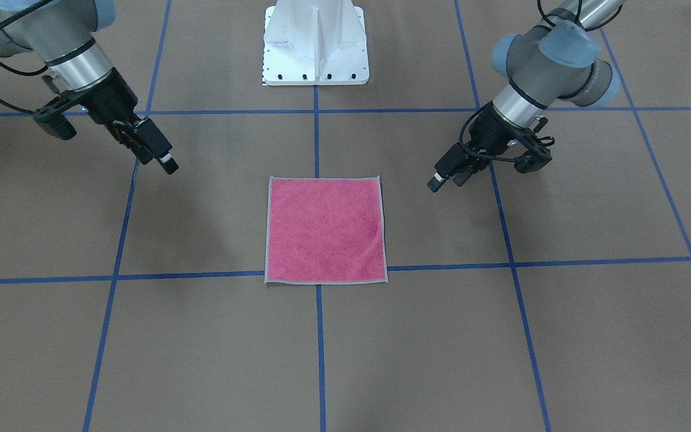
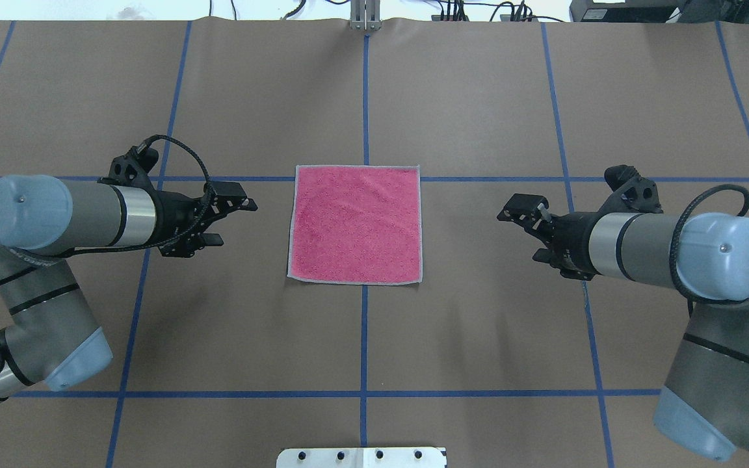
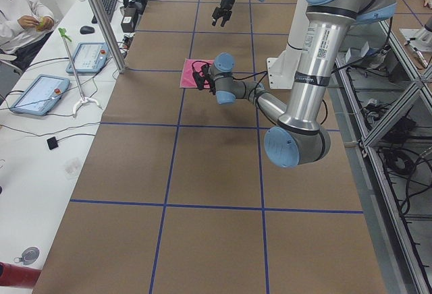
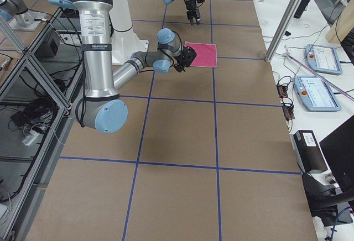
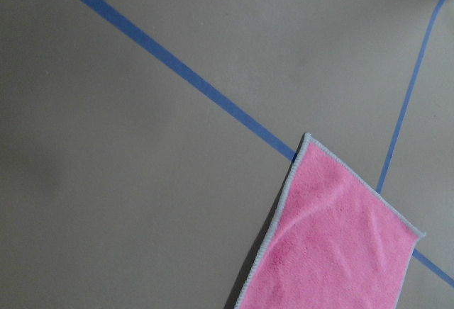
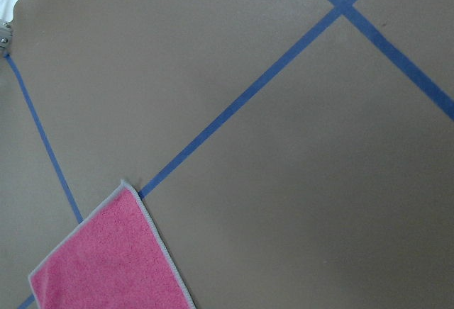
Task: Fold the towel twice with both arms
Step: 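Move the left gripper to the towel's near corner while the right gripper approaches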
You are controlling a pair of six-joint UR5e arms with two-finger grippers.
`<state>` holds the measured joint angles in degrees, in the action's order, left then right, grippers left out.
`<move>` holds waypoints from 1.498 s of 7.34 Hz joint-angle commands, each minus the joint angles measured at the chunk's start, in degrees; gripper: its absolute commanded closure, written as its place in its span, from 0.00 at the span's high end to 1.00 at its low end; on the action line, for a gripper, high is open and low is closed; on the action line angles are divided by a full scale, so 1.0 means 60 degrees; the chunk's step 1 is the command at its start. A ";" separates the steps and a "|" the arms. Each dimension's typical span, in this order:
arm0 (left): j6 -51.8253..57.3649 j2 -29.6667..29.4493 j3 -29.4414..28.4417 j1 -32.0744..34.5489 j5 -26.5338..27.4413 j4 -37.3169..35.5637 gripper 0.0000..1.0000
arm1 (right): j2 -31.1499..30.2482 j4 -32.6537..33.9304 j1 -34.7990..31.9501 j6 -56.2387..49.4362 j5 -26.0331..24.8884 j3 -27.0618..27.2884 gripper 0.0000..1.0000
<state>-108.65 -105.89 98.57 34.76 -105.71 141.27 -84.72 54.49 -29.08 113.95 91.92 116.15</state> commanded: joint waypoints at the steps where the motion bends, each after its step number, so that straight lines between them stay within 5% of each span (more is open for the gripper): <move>1: -0.0115 -0.0542 -0.0633 -0.0285 0.0158 -0.0063 0.99 | 0.0203 0.0000 0.0555 0.0227 -0.0686 0.0006 0.99; 3: -0.0101 -0.1361 -0.0769 -0.0447 0.0158 -0.1549 0.99 | 0.0481 0.0000 0.0643 0.0212 -0.0672 -0.0081 0.99; 5: -0.0100 -0.1394 -0.0827 -0.0812 0.0202 -0.1718 0.95 | 0.0482 0.0000 0.0731 0.0212 -0.0686 -0.0111 0.99; 7: -0.0100 -0.1394 -0.0857 -0.1060 0.0420 -0.1704 0.84 | 0.0482 0.0000 0.0760 0.0212 -0.0687 -0.0140 0.99; 9: -0.0086 -0.1380 -0.0842 -0.1238 0.0466 -0.1704 0.59 | 0.0482 0.0000 0.0760 0.0212 -0.0701 -0.0199 0.99; 11: -0.0086 -0.1307 -0.0842 -0.1282 0.0466 -0.1719 0.51 | 0.0482 0.0000 0.0760 0.0212 -0.0686 -0.0213 0.99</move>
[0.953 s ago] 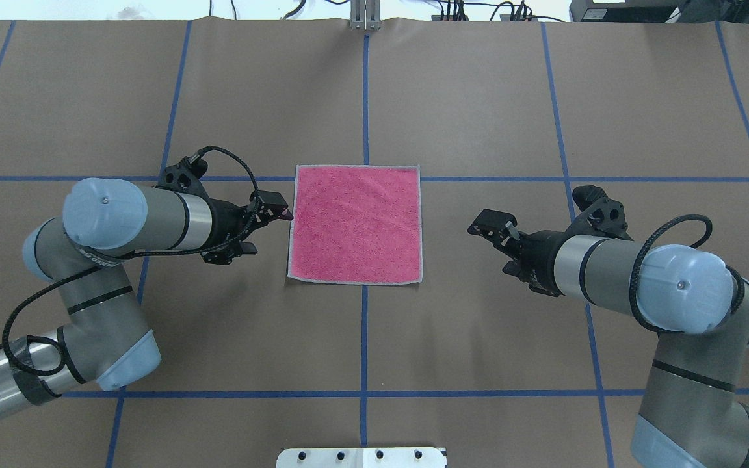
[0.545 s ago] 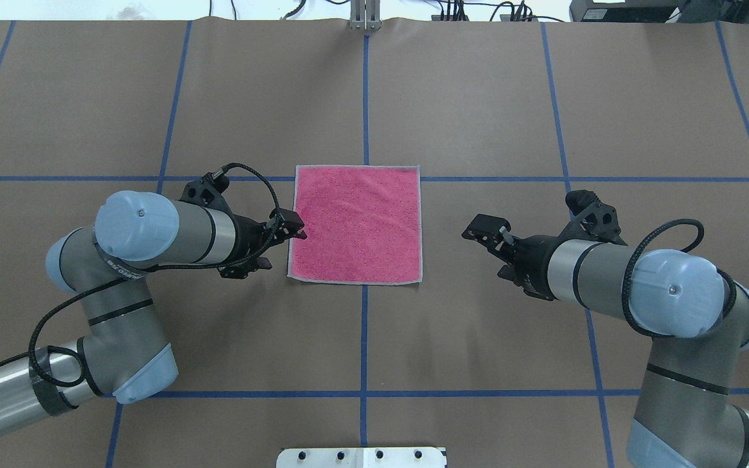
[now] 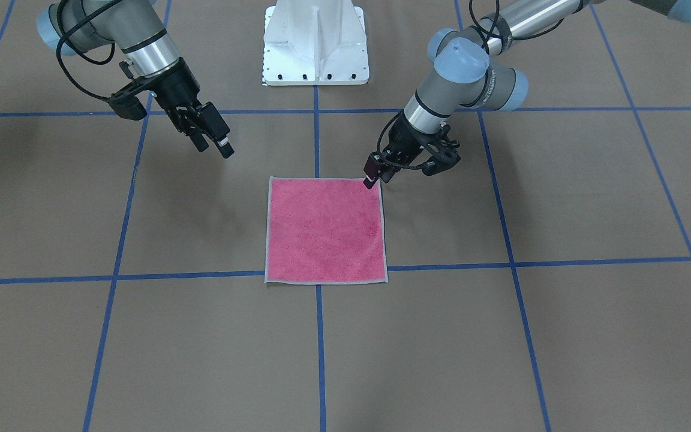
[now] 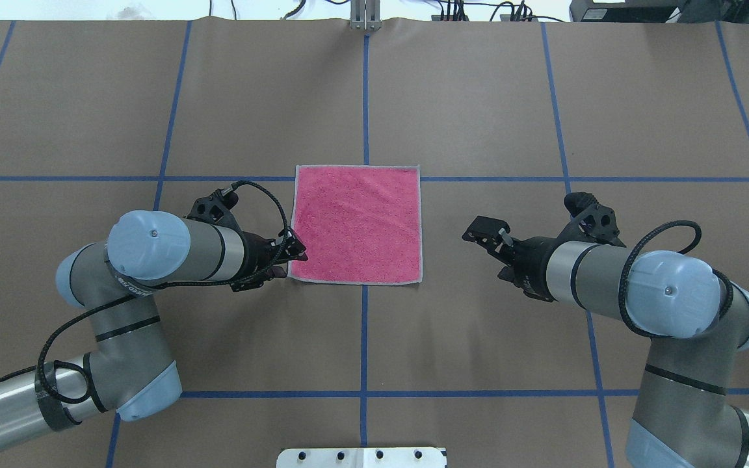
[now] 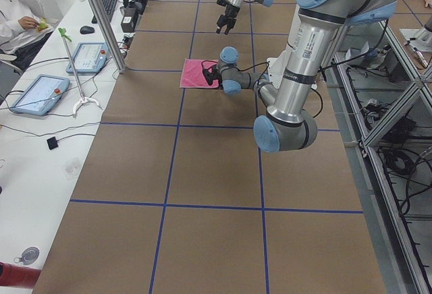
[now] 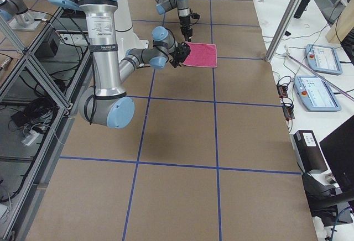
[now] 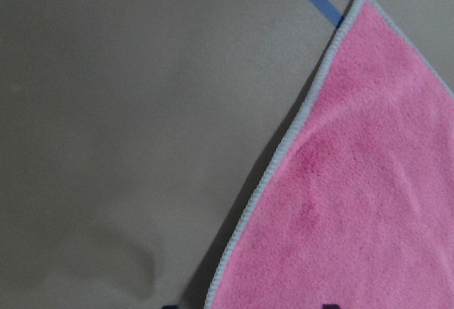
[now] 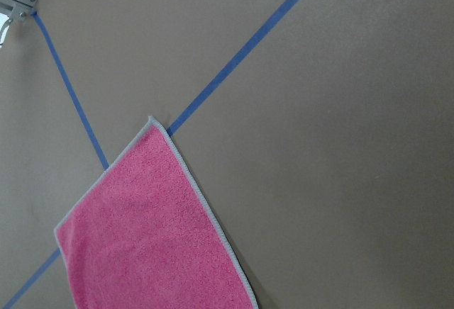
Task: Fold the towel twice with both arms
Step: 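Grasp the near corner with the left gripper while the right reaches another corner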
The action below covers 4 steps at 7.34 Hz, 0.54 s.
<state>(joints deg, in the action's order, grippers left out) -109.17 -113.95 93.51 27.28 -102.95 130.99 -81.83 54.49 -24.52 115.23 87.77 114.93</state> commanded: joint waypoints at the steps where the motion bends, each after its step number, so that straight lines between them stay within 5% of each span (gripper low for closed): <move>1: 0.0015 0.0066 0.0001 -0.0050 0.0004 -0.0005 0.49 | 0.0000 0.0000 0.0000 0.0000 0.0005 -0.0009 0.99; 4: 0.0016 0.0066 0.0001 -0.0109 0.0004 -0.0005 0.41 | 0.0000 0.0000 0.0000 0.0000 0.0005 -0.0009 0.99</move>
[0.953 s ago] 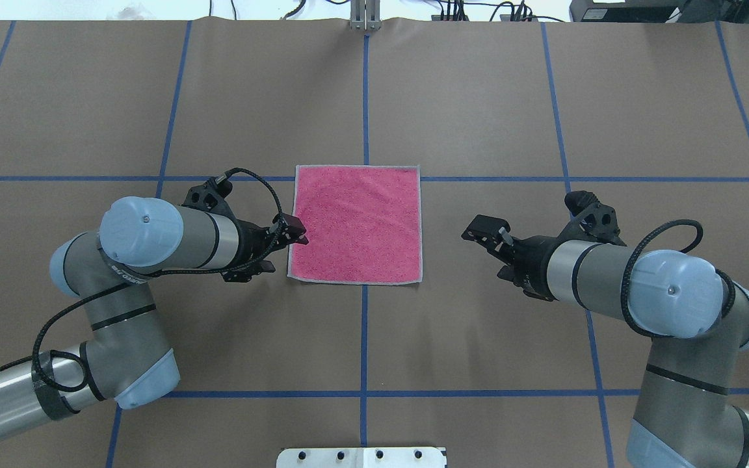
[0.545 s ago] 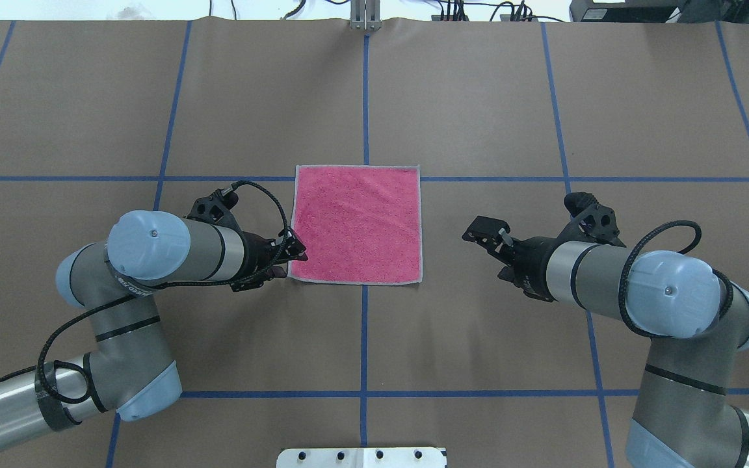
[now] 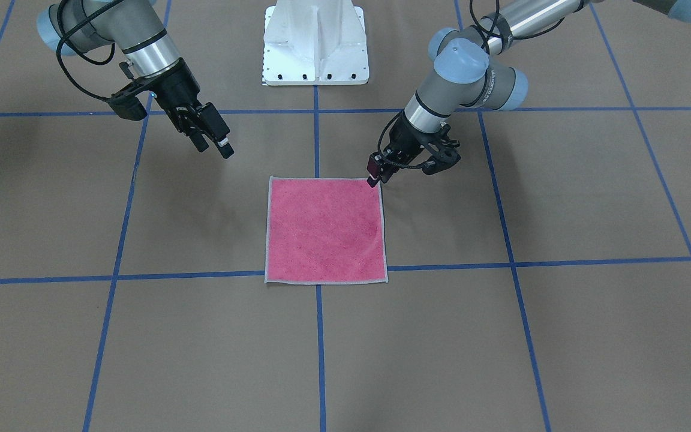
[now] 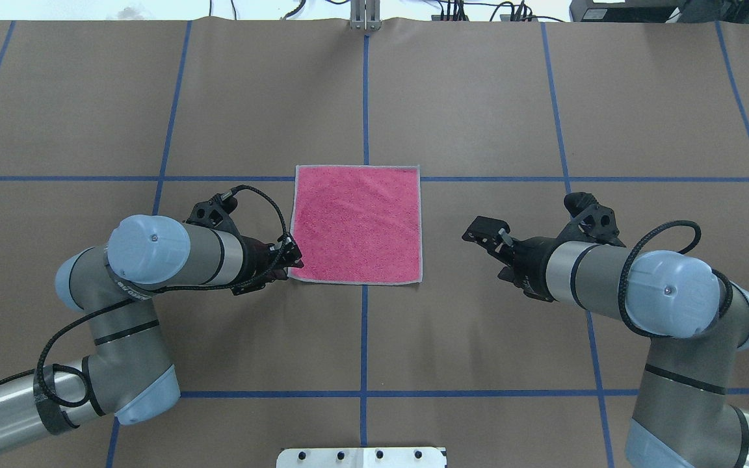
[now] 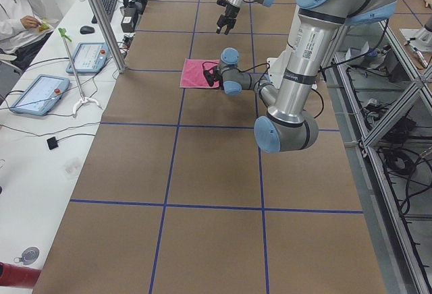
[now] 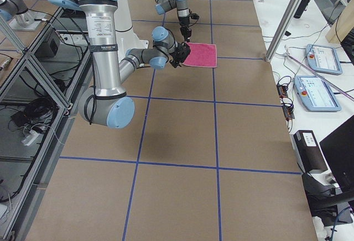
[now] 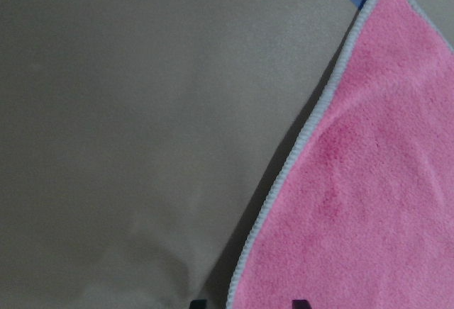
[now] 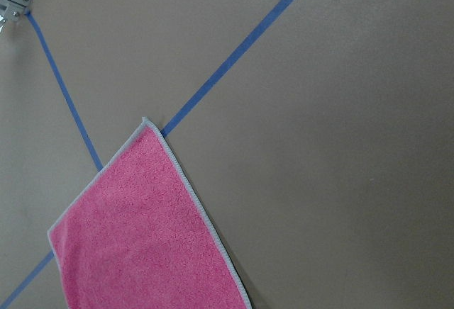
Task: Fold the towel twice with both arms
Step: 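Grasp the near corner with the left gripper while the right reaches another corner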
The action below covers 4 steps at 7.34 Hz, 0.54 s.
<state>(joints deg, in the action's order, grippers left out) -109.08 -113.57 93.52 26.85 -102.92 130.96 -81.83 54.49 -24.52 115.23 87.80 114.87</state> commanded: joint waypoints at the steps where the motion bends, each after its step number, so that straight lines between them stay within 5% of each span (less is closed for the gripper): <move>1: 0.0001 0.0003 0.0000 -0.0065 0.0000 0.0000 0.38 | 0.0000 0.0000 0.0000 0.0000 0.0000 -0.0015 0.99; 2: 0.0015 0.0003 0.0000 -0.0094 0.0000 0.0000 0.37 | 0.0000 0.0000 0.0000 0.0000 0.0000 -0.0029 0.99; 4: 0.0030 0.0017 0.0015 -0.0094 0.0000 0.0000 0.20 | 0.0000 0.0000 0.0000 0.0000 0.0000 -0.0044 1.00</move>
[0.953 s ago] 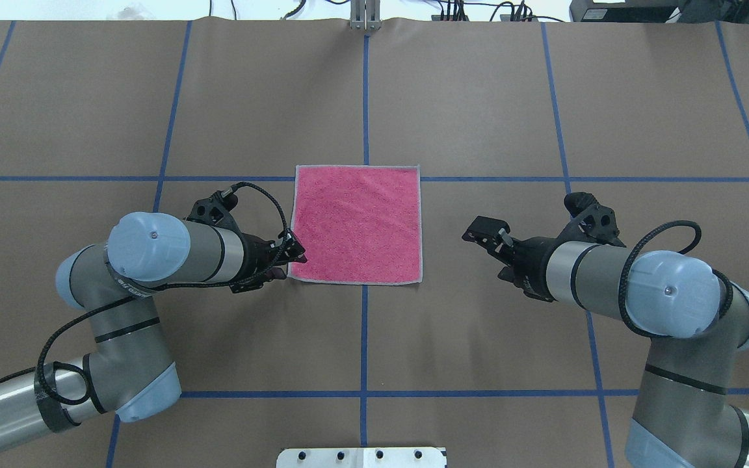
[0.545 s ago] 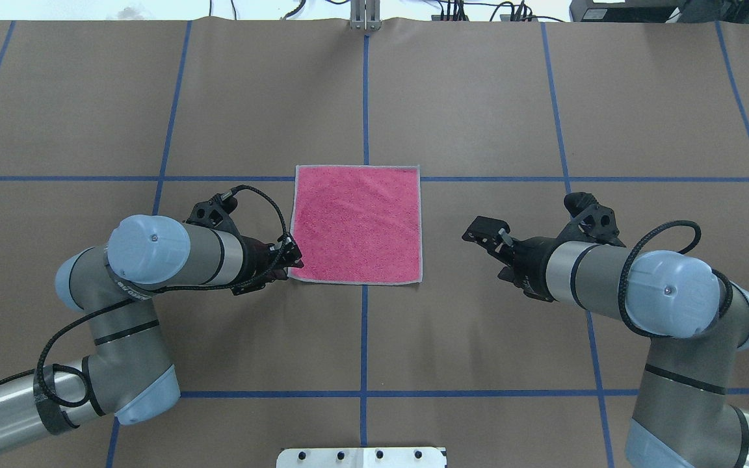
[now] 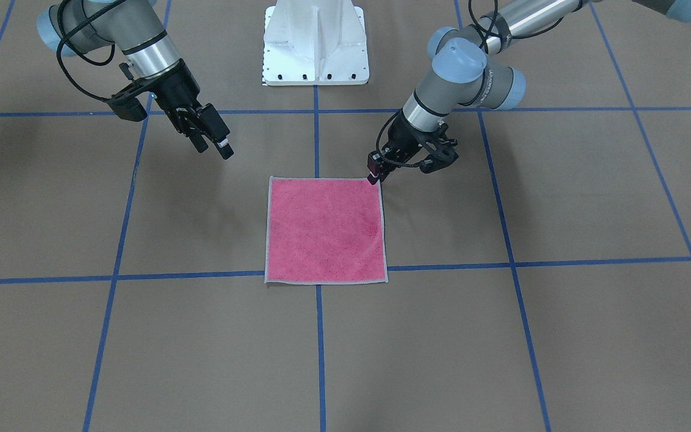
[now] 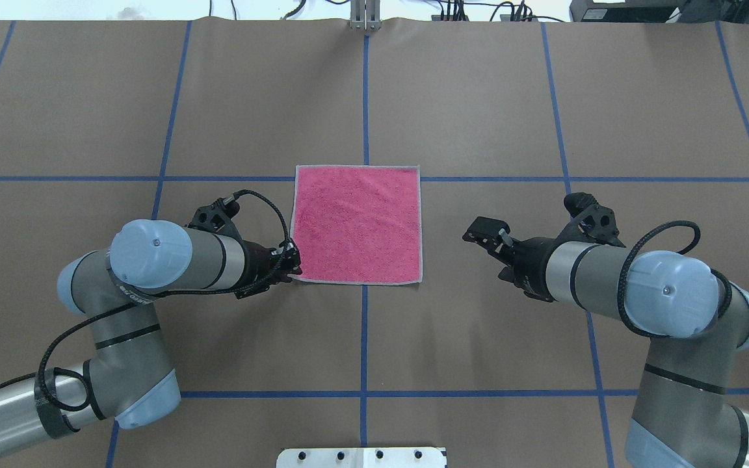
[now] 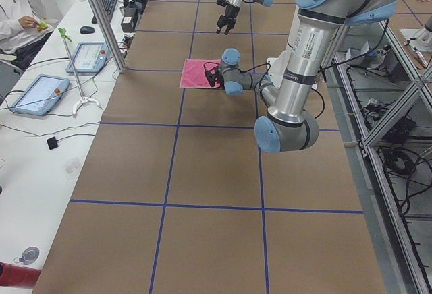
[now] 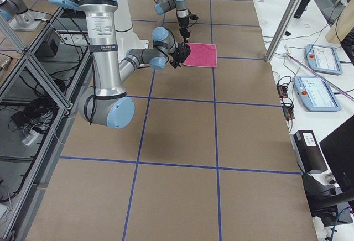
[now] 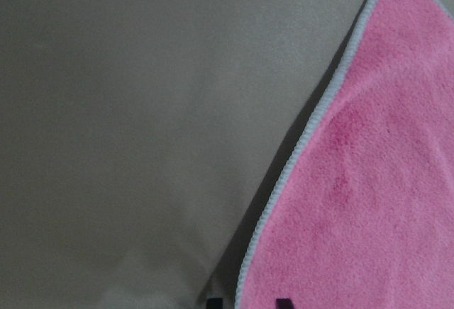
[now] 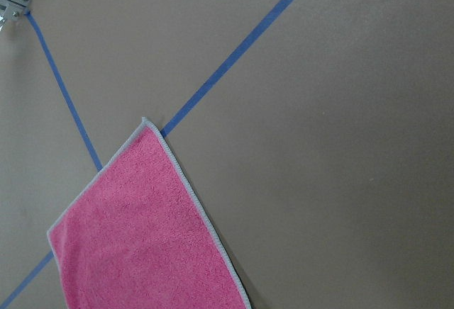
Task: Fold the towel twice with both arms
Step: 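Grasp the near corner with the left gripper while the right reaches another corner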
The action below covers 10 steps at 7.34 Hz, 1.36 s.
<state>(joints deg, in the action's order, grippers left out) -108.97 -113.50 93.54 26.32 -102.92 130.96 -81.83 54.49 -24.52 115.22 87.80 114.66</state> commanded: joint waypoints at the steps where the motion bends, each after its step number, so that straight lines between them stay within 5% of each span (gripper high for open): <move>1: 0.0013 0.0005 -0.0004 -0.0007 0.0000 0.0000 0.07 | 0.0000 0.0000 0.0000 0.0000 0.0000 -0.0022 1.00; 3: 0.0042 0.0005 0.0011 -0.0007 0.0014 0.0000 0.00 | 0.0015 0.0014 0.0073 0.0000 -0.0015 -0.0226 0.99; 8: 0.0057 -0.0010 0.0011 -0.0007 0.0000 0.0000 0.00 | 0.2105 0.1125 0.0541 0.0132 -0.0759 -0.1836 0.98; 10: 0.0057 -0.0024 -0.0004 -0.0007 0.0000 0.0000 0.00 | 0.2649 0.1186 0.0644 0.0438 -0.0791 -0.2524 0.85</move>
<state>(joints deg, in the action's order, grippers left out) -108.68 -113.61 93.55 26.28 -102.92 130.96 -68.07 61.13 -21.11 116.79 83.38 102.02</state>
